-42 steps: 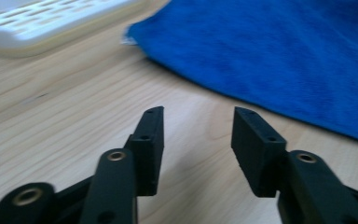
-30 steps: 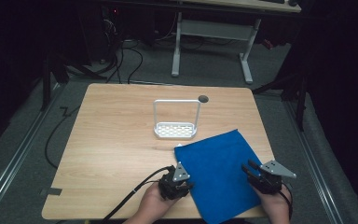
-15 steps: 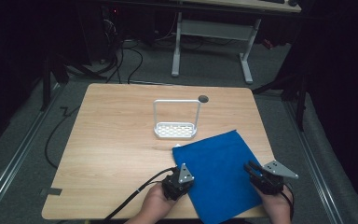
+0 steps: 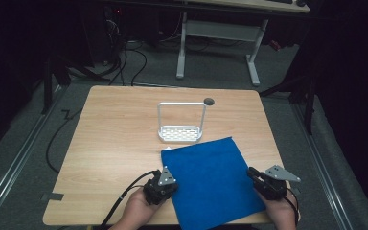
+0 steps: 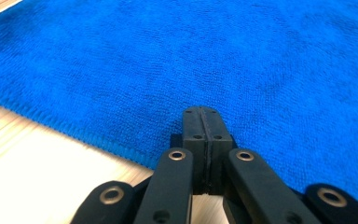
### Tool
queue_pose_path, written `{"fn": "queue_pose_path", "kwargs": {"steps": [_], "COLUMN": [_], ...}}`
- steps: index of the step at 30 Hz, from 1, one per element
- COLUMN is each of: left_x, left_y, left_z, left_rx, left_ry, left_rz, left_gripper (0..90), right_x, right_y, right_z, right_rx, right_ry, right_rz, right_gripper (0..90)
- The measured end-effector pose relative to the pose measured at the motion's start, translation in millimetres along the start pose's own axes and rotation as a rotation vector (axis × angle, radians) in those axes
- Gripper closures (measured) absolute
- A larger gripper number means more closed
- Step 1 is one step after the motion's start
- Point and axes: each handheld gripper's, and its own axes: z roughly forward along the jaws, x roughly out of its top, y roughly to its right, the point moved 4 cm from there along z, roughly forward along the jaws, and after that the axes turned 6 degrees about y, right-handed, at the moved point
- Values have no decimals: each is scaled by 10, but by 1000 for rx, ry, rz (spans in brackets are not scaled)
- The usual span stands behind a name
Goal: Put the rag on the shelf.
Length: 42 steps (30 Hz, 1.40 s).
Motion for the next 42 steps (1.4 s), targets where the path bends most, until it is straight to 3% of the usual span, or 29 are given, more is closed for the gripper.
{"fn": "queue_pose_path", "kwargs": {"steps": [5, 8, 10, 14, 19, 20, 33, 38, 42], "left_x": [-155, -281, -301, -320, -319, -321, -346, -423, -455], "left_y": [-174, -312, -364, -416, -425, -442, -637, -645, -631], "left_z": [-216, -345, -378, -391, -391, -392, -444, -545, -582], "left_rx": [17, 23, 41, 41, 52, 59, 122, 113, 107], "left_ry": [-9, 29, 26, 40, 42, 43, 43, 41, 41], "left_rz": [-20, -95, -112, -135, -126, -128, -146, -174, -182], "left_gripper": [900, 900, 900, 900, 900, 900, 900, 900, 900], "right_x": [-3, 49, 97, 127, 94, 92, -8, -52, -62], "right_y": [-83, -224, -299, -384, -377, -364, -524, -638, -696], "right_z": [99, 271, 385, 600, 741, 735, 538, 435, 404], "right_rx": [35, 72, 84, 87, 94, 99, 166, 213, 220], "right_ry": [-42, -67, -82, -124, -159, -162, -160, -169, -172], "right_rz": [-7, -27, -58, -114, -119, -99, -95, -91, -107], "right_gripper": [884, 900, 900, 900, 900, 900, 900, 900, 900]}}
